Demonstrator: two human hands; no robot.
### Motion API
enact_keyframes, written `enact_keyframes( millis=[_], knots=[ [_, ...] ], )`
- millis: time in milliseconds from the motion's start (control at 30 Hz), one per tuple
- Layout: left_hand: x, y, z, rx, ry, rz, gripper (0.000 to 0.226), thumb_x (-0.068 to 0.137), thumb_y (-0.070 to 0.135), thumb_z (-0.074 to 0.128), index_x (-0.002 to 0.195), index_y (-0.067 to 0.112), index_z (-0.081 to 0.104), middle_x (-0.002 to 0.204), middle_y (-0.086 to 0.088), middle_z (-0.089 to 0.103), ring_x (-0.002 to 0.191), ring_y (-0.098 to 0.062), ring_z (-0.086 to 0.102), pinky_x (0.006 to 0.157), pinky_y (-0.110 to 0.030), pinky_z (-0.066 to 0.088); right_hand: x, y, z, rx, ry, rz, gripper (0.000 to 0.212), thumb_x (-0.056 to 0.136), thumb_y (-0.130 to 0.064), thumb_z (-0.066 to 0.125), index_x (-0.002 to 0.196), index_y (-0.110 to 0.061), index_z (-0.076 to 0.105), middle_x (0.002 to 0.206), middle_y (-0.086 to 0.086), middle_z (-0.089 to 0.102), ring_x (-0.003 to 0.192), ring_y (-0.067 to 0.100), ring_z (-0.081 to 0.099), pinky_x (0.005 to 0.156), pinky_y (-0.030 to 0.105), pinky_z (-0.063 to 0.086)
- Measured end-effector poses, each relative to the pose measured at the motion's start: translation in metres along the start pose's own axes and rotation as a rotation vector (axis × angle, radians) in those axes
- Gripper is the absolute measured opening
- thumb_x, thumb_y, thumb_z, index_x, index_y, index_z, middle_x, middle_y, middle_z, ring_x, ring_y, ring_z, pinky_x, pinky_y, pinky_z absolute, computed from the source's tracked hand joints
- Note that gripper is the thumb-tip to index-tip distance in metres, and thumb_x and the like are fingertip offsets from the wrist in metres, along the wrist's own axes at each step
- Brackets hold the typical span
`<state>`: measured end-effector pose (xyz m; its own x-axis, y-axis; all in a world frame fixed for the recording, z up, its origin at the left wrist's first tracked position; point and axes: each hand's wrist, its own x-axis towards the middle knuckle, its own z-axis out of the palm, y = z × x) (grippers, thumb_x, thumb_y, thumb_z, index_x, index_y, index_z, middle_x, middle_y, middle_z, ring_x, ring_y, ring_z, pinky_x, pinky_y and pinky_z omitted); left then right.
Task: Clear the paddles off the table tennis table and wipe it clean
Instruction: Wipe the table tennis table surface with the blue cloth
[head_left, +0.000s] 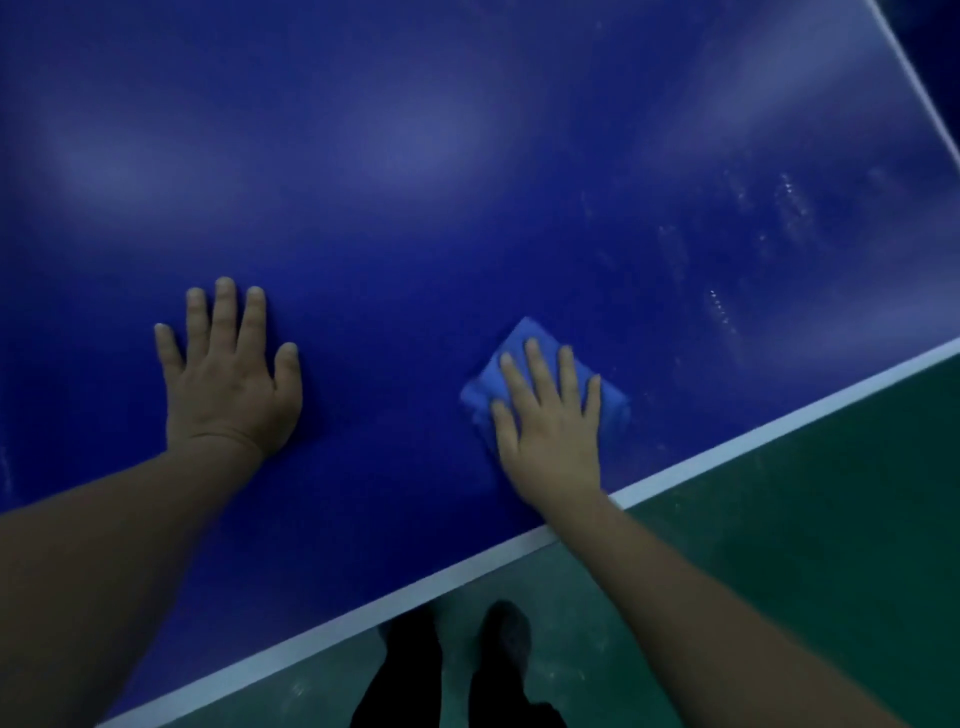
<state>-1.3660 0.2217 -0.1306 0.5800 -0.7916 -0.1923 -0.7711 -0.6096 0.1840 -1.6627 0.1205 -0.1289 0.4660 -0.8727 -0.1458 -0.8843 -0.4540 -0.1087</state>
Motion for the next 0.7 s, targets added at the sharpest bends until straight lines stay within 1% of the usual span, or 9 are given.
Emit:
enact_keyframes(
  millis=[67, 200, 300, 367, 467, 500, 533, 633, 700],
  knots=[
    [0.0, -0.001, -0.001, -0.001, 0.005, -0.002, 0.075, 0.095, 0.057, 0.01, 0.16, 0.02, 0.006, 0.168, -0.004, -0.004, 0.153, -0.023, -0.011, 0.122, -0.05, -0.01, -0.03, 0.033, -0.001, -0.025, -0.06, 0.078, 0.058, 0.099, -0.055, 0.021, 0.155, -0.039, 0.018, 0.165, -0.011, 0.001, 0.153, 0.025, 0.001, 0.12, 0.055, -0.001],
    [-0.001, -0.001, -0.001, 0.011, 0.009, 0.002, 0.073, 0.097, 0.054, 0.013, 0.16, 0.018, 0.007, 0.168, -0.005, -0.003, 0.154, -0.024, -0.01, 0.122, -0.05, -0.01, -0.011, 0.104, -0.016, 0.047, 0.005, 0.57, 0.057, 0.104, -0.049, 0.023, 0.158, -0.034, 0.015, 0.167, -0.007, 0.002, 0.153, 0.026, -0.002, 0.12, 0.06, 0.001],
    [0.0, -0.001, -0.001, 0.019, 0.013, 0.002, 0.069, 0.1, 0.051, 0.018, 0.16, 0.018, 0.008, 0.168, -0.006, -0.001, 0.154, -0.025, -0.008, 0.122, -0.052, -0.008, 0.011, 0.08, -0.017, 0.13, 0.12, 0.779, 0.056, 0.105, -0.047, 0.023, 0.158, -0.03, 0.017, 0.167, -0.003, 0.006, 0.153, 0.031, 0.0, 0.118, 0.064, 0.003],
    [-0.001, -0.001, -0.001, 0.02, 0.008, 0.004, 0.069, 0.1, 0.051, 0.019, 0.159, 0.018, 0.008, 0.168, -0.006, 0.0, 0.154, -0.026, -0.007, 0.122, -0.052, -0.007, 0.002, 0.03, -0.009, 0.123, 0.132, 0.592, 0.056, 0.104, -0.045, 0.027, 0.157, -0.03, 0.021, 0.167, -0.001, 0.01, 0.152, 0.033, 0.005, 0.119, 0.064, 0.003],
    [0.0, -0.004, 0.0, 0.024, 0.017, -0.006, 0.07, 0.099, 0.052, 0.018, 0.159, 0.018, 0.008, 0.168, -0.006, -0.001, 0.154, -0.026, -0.008, 0.122, -0.053, -0.007, -0.036, -0.003, 0.01, -0.038, -0.011, -0.138, 0.055, 0.099, -0.046, 0.034, 0.152, -0.031, 0.034, 0.163, -0.002, 0.024, 0.151, 0.033, 0.016, 0.118, 0.064, 0.01],
    [0.0, -0.004, 0.0, 0.021, 0.014, -0.003, 0.07, 0.099, 0.052, 0.018, 0.16, 0.019, 0.008, 0.168, -0.006, -0.001, 0.154, -0.026, -0.008, 0.122, -0.053, -0.006, -0.033, 0.019, 0.008, -0.055, -0.028, -0.19, 0.055, 0.098, -0.047, 0.035, 0.15, -0.032, 0.036, 0.162, -0.002, 0.026, 0.151, 0.033, 0.018, 0.117, 0.064, 0.014],
    [0.001, -0.003, 0.0, 0.021, 0.014, 0.005, 0.071, 0.098, 0.053, 0.018, 0.16, 0.019, 0.008, 0.168, -0.006, -0.001, 0.154, -0.026, -0.008, 0.122, -0.053, -0.006, -0.025, 0.052, 0.005, -0.05, -0.006, -0.065, 0.056, 0.097, -0.047, 0.033, 0.15, -0.032, 0.037, 0.162, -0.003, 0.026, 0.15, 0.033, 0.02, 0.116, 0.064, 0.016],
    [0.0, -0.001, 0.0, 0.017, 0.016, 0.002, 0.072, 0.097, 0.054, 0.015, 0.16, 0.019, 0.007, 0.168, -0.005, -0.002, 0.154, -0.025, -0.009, 0.122, -0.052, -0.008, 0.006, 0.139, -0.022, 0.041, 0.062, 0.623, 0.058, 0.101, -0.048, 0.024, 0.157, -0.033, 0.023, 0.166, -0.003, 0.011, 0.153, 0.031, 0.006, 0.119, 0.062, 0.007],
    [0.0, 0.0, 0.0, 0.018, 0.018, 0.009, 0.072, 0.097, 0.054, 0.015, 0.16, 0.019, 0.007, 0.168, -0.005, -0.002, 0.154, -0.025, -0.009, 0.122, -0.051, -0.008, 0.016, 0.135, -0.028, 0.144, 0.1, 0.833, 0.058, 0.103, -0.049, 0.021, 0.158, -0.032, 0.016, 0.167, -0.002, 0.006, 0.153, 0.031, 0.0, 0.119, 0.063, 0.002]
  ],
)
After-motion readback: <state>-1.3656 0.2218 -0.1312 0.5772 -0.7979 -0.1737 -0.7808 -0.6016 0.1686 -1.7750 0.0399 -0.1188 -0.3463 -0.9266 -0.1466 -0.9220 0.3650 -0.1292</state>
